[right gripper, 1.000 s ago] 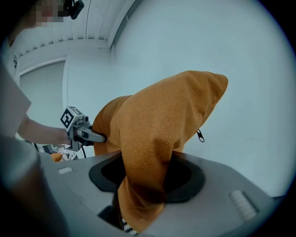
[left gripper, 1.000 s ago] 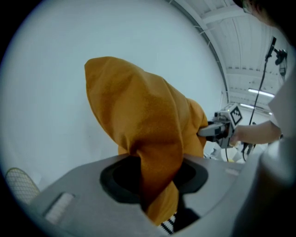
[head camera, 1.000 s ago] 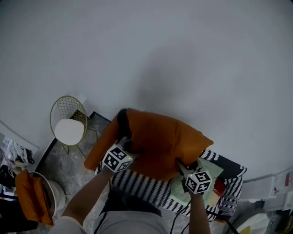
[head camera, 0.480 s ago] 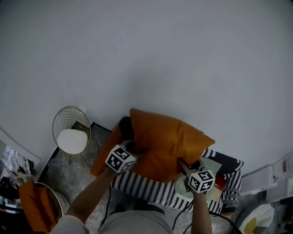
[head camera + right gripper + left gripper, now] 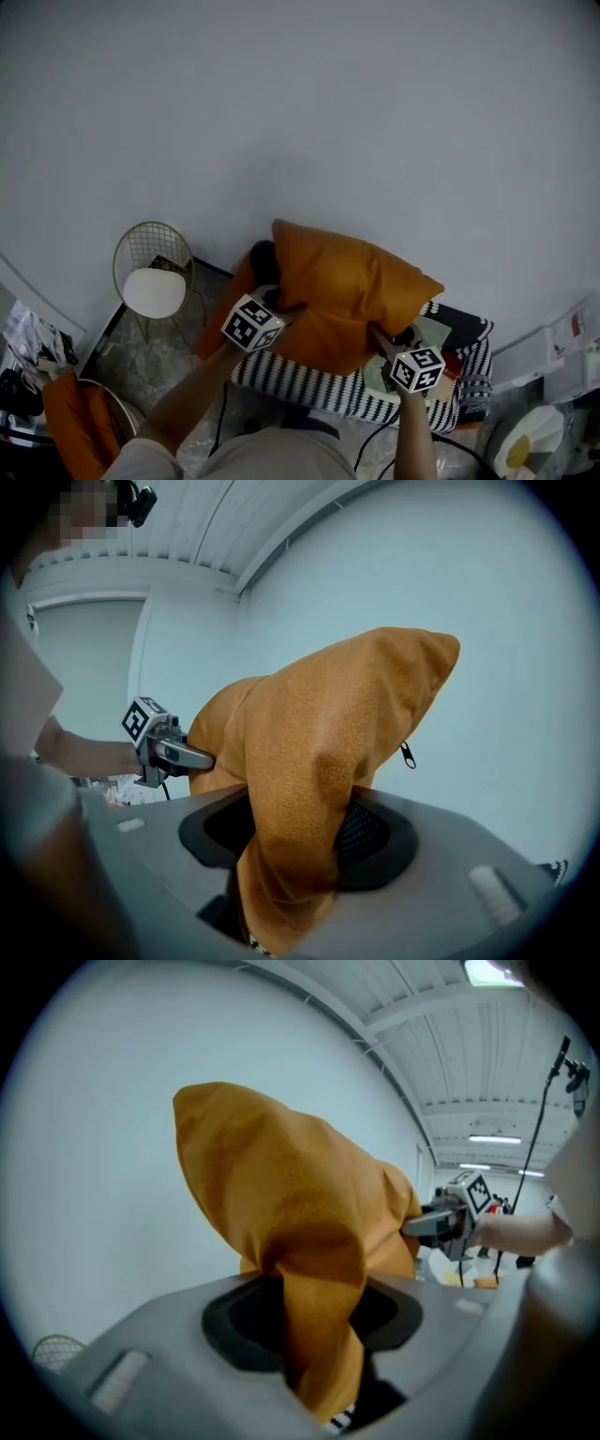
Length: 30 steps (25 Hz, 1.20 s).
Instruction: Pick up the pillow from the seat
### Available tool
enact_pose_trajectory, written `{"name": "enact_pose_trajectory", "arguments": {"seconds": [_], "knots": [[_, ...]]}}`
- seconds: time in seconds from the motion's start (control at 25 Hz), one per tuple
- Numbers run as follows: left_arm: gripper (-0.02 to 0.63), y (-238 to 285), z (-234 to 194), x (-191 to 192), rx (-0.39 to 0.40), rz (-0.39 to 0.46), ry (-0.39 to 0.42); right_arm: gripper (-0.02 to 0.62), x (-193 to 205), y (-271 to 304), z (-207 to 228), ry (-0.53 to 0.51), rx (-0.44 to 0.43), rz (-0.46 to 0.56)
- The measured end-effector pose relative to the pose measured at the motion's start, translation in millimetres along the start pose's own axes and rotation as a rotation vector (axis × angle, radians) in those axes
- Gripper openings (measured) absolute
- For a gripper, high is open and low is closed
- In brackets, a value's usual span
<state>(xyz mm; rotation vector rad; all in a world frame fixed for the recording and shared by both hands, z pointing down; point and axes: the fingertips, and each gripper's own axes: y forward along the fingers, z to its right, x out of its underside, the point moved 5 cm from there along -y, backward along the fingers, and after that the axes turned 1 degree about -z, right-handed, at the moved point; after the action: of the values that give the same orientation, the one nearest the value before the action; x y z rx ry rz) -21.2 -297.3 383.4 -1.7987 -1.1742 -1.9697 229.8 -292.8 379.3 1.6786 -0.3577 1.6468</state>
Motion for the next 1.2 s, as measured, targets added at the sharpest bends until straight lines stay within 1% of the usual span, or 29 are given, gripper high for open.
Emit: {"name": "enact_pose_trajectory", "arguments": {"seconds": [0.16,0.32,0.52,0.68,0.88,1.04,1.2], "knots": [[0.183,-20.5,17.7,7.2,0.022,-0.008,0.009,0.242,6.7,-22.4,-23.4,0.008,0.021,0.002],[0.184,-35.4,25.3,9.7,0.046,-0.01,0.026,0.242,9.3,-34.9,-41.6,0.017,0.05,0.018],[0.186,-42.7,48.4,11.6,0.069,-0.011,0.028,0.244,16.1,-62.1,-51.8,0.022,0.073,0.019],[0.187,-35.7,69.5,6.6,0.074,-0.003,0.035,0.252,20.4,-83.2,-41.9,0.03,0.068,0.027],[0.186,-11.7,94.0,-4.8,0.062,0.003,0.03,0.252,22.6,-103.5,-12.6,0.029,0.061,0.037],[0.187,-12.3,106.2,-8.1,0.047,0.015,0.008,0.252,16.6,-113.4,-7.6,0.012,0.046,0.037],[0.187,-12.0,112.5,-11.6,0.031,0.03,0.003,0.25,11.0,-118.9,-3.0,-0.019,0.032,0.04]]}}
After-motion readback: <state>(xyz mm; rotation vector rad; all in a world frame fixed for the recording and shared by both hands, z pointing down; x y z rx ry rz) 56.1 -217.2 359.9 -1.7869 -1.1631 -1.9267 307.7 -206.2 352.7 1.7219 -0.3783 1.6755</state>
